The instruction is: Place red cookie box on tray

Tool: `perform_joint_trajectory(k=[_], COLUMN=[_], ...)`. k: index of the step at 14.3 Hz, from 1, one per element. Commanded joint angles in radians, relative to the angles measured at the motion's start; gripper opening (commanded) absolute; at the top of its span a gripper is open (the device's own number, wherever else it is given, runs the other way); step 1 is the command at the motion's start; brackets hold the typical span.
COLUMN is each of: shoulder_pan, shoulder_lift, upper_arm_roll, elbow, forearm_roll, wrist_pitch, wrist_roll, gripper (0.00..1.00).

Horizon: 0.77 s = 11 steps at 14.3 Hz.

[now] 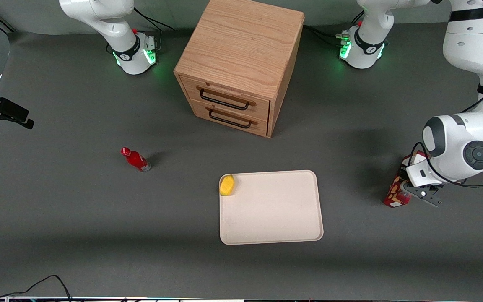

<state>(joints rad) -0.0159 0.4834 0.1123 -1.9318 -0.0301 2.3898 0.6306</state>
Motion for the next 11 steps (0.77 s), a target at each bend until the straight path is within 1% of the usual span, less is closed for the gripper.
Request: perform_joint_trajectory(k=[1,2,4,6,8,9,11], shoulder_pan=[-0.006,-0.007,-0.007,-0.015,-0.016,-0.016,-0.018], shoulder_lift=[-0.042,-0.045,-0.061,-0.075,-0.072,-0.072,-0.063], upper_arm_roll=[0.009,0.007,0.006,-0.009,-0.093,-0.149,-0.282], elbow=[0.071,0.13,0.262,0.432,0.616,0.66,0.669], forearm_roll=[-0.04,-0.042,-0.042,-0.042,-0.044,-0.042,-0.039], wrist_pitch=[-0.136,-0.227,-0.433,-0.663,-0.856,-0.894,-0.893], wrist_roll=[0.017,0.008,-0.069,-0.188,-0.389,-0.52,-0.777], gripper=[0.0,0.0,0.0,0.0,0.0,0.0,0.0])
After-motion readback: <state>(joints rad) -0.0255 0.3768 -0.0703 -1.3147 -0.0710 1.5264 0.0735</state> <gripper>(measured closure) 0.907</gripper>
